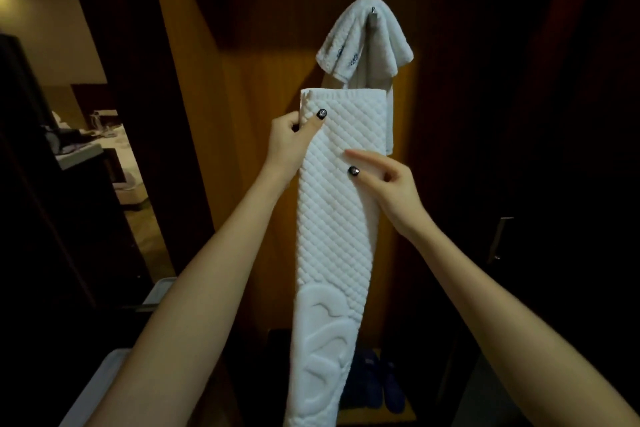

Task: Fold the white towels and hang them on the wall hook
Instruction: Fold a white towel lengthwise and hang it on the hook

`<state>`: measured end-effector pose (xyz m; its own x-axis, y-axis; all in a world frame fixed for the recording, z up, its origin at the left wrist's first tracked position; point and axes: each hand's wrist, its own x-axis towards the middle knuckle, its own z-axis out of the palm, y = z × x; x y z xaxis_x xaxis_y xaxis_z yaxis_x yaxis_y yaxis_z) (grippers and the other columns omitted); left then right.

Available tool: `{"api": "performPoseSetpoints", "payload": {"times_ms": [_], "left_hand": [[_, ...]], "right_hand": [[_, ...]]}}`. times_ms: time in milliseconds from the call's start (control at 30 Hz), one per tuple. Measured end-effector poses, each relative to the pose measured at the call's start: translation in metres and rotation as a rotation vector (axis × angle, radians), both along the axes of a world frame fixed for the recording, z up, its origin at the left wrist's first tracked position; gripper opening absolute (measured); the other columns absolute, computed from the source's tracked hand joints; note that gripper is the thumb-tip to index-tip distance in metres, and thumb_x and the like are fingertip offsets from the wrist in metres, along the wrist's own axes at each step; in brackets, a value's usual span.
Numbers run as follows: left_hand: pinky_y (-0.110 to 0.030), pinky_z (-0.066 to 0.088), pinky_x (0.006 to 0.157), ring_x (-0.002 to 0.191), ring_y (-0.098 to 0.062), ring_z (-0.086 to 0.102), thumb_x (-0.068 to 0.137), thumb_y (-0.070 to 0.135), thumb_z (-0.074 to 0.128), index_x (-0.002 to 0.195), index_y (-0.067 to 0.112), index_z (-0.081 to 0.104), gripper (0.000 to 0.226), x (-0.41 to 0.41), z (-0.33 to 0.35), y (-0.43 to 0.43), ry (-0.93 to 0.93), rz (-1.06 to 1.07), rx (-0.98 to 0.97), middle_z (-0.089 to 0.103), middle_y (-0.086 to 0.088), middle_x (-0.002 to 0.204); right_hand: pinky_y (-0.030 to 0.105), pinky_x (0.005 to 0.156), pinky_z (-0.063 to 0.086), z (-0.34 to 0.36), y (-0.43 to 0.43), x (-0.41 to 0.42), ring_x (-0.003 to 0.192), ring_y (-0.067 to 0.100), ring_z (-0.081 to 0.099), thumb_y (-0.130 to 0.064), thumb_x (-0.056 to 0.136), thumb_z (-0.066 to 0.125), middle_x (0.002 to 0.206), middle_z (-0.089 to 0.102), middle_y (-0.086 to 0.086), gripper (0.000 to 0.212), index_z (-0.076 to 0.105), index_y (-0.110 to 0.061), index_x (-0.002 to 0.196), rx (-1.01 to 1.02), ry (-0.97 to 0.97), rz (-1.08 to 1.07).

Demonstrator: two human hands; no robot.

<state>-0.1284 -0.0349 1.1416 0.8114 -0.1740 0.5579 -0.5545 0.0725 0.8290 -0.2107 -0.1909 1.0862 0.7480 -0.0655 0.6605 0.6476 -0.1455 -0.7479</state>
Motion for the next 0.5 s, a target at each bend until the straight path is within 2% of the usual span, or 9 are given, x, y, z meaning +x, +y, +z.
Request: {"api": "performPoseSetpoints", "payload": {"times_ms": [67, 100, 200, 267, 333, 400, 500], "left_hand": [[-0.027, 0.054, 0.061, 0.072, -0.013, 0.069, 0.091, 0.025, 0.063, 0.082, 0.010, 0.066, 0.018, 0.000, 0.002, 0.005, 0.031, -0.052, -0.012, 0.073, 0.003, 0.078], [-0.025, 0.055, 0.062, 0.077, -0.012, 0.070, 0.091, 0.028, 0.063, 0.088, 0.015, 0.066, 0.013, 0.000, 0.000, 0.007, 0.064, -0.097, -0.020, 0.074, 0.005, 0.083], [-0.025, 0.057, 0.073, 0.093, -0.011, 0.069, 0.090, 0.033, 0.062, 0.108, 0.017, 0.061, 0.024, 0.000, -0.024, 0.014, 0.143, -0.192, 0.041, 0.072, 0.001, 0.105], [-0.016, 0.053, 0.068, 0.087, -0.005, 0.069, 0.089, 0.023, 0.064, 0.102, 0.018, 0.061, 0.014, -0.004, -0.048, 0.015, 0.156, -0.207, 0.092, 0.074, 0.011, 0.093], [-0.012, 0.051, 0.065, 0.083, -0.002, 0.068, 0.086, 0.011, 0.067, 0.093, 0.020, 0.061, 0.013, -0.009, -0.068, 0.011, 0.163, -0.249, 0.086, 0.073, 0.018, 0.084], [-0.014, 0.052, 0.067, 0.083, -0.003, 0.068, 0.083, 0.006, 0.069, 0.092, 0.020, 0.061, 0.019, -0.015, -0.080, 0.003, 0.169, -0.270, 0.071, 0.074, 0.015, 0.086], [-0.022, 0.053, 0.081, 0.103, -0.011, 0.065, 0.079, 0.013, 0.075, 0.106, 0.020, 0.056, 0.034, -0.021, -0.087, -0.011, 0.118, -0.255, 0.069, 0.070, 0.007, 0.106]], "right_hand": [[0.018, 0.088, 0.049, 0.007, 0.001, 0.004, 0.110, 0.008, 0.064, -0.002, 0.088, 0.064, 0.109, 0.072, -0.011, 0.027, 0.073, -0.021, 0.105, 0.013, -0.029, 0.007], [0.017, 0.088, 0.049, 0.011, 0.001, 0.005, 0.110, 0.008, 0.064, -0.001, 0.088, 0.063, 0.108, 0.073, -0.012, 0.029, 0.073, -0.024, 0.103, 0.004, -0.036, 0.010], [0.014, 0.086, 0.048, 0.029, -0.004, 0.009, 0.110, 0.004, 0.063, 0.002, 0.088, 0.061, 0.108, 0.072, -0.016, 0.035, 0.072, -0.027, 0.105, -0.009, -0.048, 0.028], [0.016, 0.089, 0.049, 0.042, -0.014, 0.012, 0.114, 0.005, 0.061, -0.001, 0.089, 0.062, 0.111, 0.071, -0.017, 0.035, 0.070, -0.028, 0.108, 0.016, -0.037, 0.034], [0.023, 0.095, 0.051, 0.055, -0.026, 0.015, 0.117, 0.008, 0.060, -0.006, 0.088, 0.064, 0.115, 0.070, -0.015, 0.033, 0.070, -0.031, 0.109, 0.061, 0.000, 0.046], [0.027, 0.092, 0.053, 0.066, -0.034, 0.016, 0.115, 0.012, 0.062, -0.008, 0.086, 0.065, 0.117, 0.069, -0.012, 0.033, 0.072, -0.033, 0.107, 0.092, 0.043, 0.071], [0.021, 0.085, 0.053, 0.074, -0.042, 0.017, 0.111, 0.010, 0.064, -0.004, 0.086, 0.064, 0.113, 0.070, -0.015, 0.037, 0.072, -0.033, 0.106, 0.099, 0.047, 0.045]]}}
